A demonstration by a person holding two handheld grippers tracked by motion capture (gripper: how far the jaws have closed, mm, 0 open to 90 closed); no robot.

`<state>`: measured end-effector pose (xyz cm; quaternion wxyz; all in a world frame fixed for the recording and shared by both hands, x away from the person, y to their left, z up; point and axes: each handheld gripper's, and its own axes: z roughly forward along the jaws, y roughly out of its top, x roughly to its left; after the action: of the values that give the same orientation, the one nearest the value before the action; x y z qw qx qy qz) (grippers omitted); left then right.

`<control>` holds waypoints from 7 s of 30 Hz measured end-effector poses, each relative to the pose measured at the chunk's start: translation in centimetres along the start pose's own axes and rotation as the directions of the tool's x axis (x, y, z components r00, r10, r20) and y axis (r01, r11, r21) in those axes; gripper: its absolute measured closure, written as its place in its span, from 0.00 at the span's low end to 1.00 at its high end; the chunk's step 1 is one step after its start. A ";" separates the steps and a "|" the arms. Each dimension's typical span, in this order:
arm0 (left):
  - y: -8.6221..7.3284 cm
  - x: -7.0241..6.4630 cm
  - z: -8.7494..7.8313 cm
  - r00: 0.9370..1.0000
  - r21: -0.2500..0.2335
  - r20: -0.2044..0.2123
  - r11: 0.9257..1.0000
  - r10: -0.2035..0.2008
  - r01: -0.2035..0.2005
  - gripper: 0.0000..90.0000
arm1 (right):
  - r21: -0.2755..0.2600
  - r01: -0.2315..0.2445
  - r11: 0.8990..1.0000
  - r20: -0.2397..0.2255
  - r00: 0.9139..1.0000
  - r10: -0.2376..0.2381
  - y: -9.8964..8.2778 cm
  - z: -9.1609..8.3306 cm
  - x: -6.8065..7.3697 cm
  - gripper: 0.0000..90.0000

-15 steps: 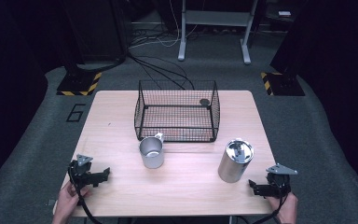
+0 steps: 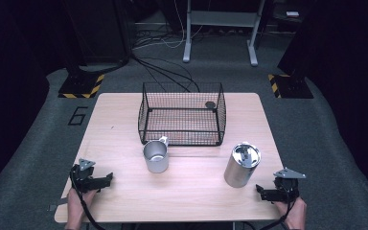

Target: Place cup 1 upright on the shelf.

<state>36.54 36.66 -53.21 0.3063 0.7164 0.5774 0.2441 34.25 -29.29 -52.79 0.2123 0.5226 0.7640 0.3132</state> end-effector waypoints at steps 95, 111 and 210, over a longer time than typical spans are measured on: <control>0.2 -0.4 0.2 1.000 -0.001 -0.018 1.000 -0.013 0.013 0.01 | -0.186 0.126 0.975 -0.107 0.983 -0.148 12.1 -5.1 8.2 0.04; 0.2 -0.5 0.2 1.000 -0.003 -0.019 1.000 -0.014 0.014 0.01 | -0.211 0.127 0.969 -0.114 0.982 -0.154 13.2 -6.3 8.4 0.04; 0.2 -0.5 0.2 1.000 -0.004 -0.018 1.000 -0.013 0.013 0.02 | -0.301 0.294 0.907 -0.186 0.915 -0.359 25.8 -8.4 13.2 0.04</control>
<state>36.72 36.08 -53.19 0.3039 0.7098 0.5844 0.2497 41.10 -12.50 -28.66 0.2378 0.3120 0.8116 0.4329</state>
